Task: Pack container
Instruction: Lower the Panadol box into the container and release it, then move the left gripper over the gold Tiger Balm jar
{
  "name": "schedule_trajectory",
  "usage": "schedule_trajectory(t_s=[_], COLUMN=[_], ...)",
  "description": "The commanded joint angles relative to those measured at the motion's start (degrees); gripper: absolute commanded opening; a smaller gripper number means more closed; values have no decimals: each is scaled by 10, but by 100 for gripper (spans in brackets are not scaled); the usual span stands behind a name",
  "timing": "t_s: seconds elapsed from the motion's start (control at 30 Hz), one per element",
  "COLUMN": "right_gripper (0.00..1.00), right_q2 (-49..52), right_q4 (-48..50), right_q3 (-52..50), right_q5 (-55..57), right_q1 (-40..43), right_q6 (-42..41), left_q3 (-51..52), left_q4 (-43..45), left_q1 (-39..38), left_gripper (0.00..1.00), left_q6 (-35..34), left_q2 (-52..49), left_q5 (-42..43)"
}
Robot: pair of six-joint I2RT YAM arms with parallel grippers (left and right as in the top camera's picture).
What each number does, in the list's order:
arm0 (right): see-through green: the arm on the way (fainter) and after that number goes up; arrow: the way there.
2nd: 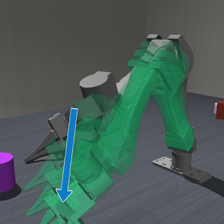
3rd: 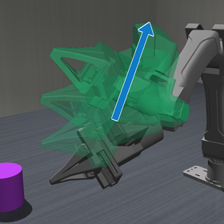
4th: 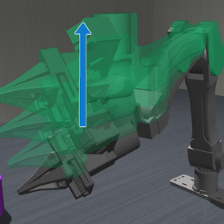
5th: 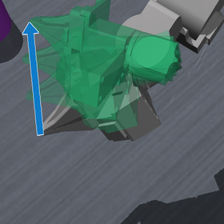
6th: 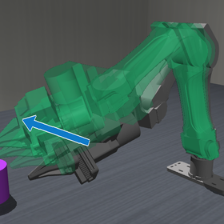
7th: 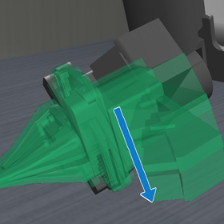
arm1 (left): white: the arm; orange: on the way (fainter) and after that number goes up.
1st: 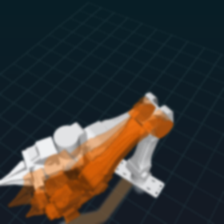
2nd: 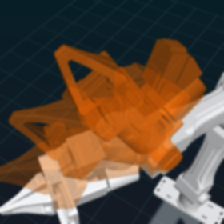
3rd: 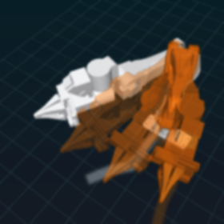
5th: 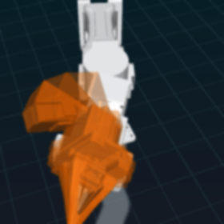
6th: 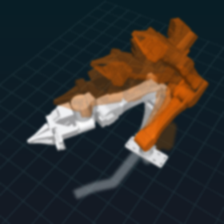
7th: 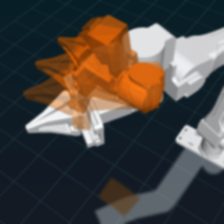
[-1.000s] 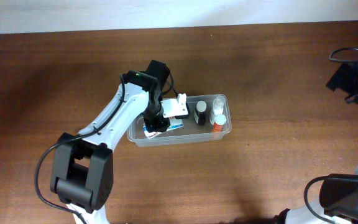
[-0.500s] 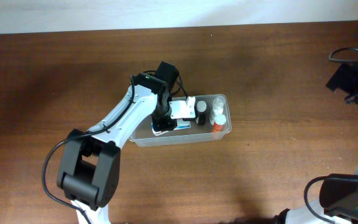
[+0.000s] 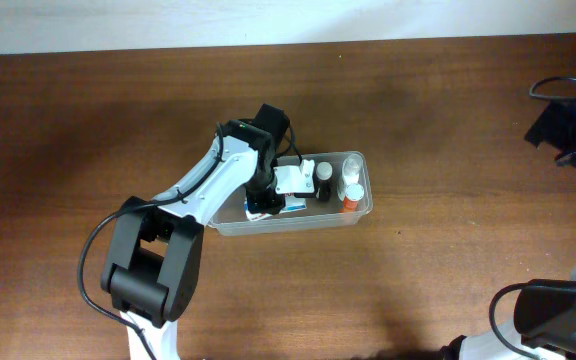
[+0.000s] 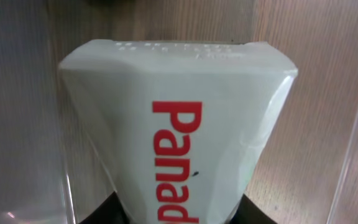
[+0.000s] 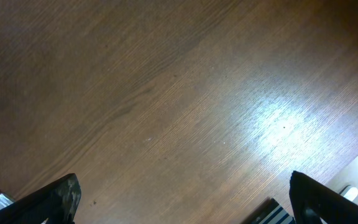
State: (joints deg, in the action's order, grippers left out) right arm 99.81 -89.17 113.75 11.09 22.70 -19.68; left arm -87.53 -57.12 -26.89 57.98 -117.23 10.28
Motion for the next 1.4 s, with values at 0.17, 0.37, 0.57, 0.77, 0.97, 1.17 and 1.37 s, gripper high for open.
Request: schedule_trajectory(t_s=[0.17, 0.37, 0.57, 0.77, 0.97, 1.17, 1.37], right_gripper=[98, 98, 98, 98, 98, 98, 98], right_q2=[-16, -16, -16, -16, -16, -16, -16], right_q4=[0, 0, 0, 0, 0, 0, 0], right_q3=[9, 9, 9, 9, 9, 9, 9], right_q5=[1, 1, 1, 1, 1, 1, 1], right_q1=[2, 2, 2, 2, 2, 2, 2], right_q6=[-3, -3, -3, -3, -3, -3, -3], left_q3=[3, 3, -1, -24, -59, -92, -99], left_q4=[4, 7, 11, 10, 9, -5, -72], left_q1=[-1, -7, -9, -9, -7, 7, 58], left_gripper=[49, 50, 49, 49, 50, 50, 100], left_q6=[9, 9, 8, -19, -71, -150, -370], left_q2=[-3, -3, -3, 8, 45, 108, 202], left_q5=[14, 13, 14, 13, 12, -13, -95])
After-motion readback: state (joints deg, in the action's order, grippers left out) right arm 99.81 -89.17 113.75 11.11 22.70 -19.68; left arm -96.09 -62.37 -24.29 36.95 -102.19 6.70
